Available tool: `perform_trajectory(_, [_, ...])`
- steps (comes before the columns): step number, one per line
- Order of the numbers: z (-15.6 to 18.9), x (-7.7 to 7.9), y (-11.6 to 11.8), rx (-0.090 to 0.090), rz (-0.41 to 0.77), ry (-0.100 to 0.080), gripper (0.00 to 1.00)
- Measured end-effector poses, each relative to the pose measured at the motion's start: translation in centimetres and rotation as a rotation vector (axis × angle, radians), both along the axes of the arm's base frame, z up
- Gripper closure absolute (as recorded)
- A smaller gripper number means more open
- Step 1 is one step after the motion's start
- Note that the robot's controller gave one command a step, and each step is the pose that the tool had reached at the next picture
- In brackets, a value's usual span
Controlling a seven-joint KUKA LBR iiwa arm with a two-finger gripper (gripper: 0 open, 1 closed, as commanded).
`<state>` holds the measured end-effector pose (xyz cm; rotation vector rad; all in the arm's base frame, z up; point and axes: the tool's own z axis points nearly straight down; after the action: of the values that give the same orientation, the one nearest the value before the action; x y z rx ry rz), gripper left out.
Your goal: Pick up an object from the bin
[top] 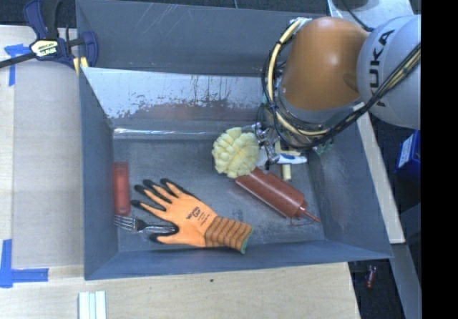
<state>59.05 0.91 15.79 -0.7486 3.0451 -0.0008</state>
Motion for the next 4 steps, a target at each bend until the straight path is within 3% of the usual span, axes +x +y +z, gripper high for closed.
perform_trajectory(1, [-0.4, 2.1, 1.6, -0.002, 0.256, 0.001, 1.0])
perform_trajectory(2, [-2.3, 1.4, 2.3, -0.001, 0.327, 0.002, 1.0])
perform_trajectory(3, [4.5, 1.2, 2.2, 0.0, 0.277, 0.002, 1.0])
perform_trajectory(4, [0.1, 1.5, 2.3, 0.0, 0.328, -0.004, 1.0])
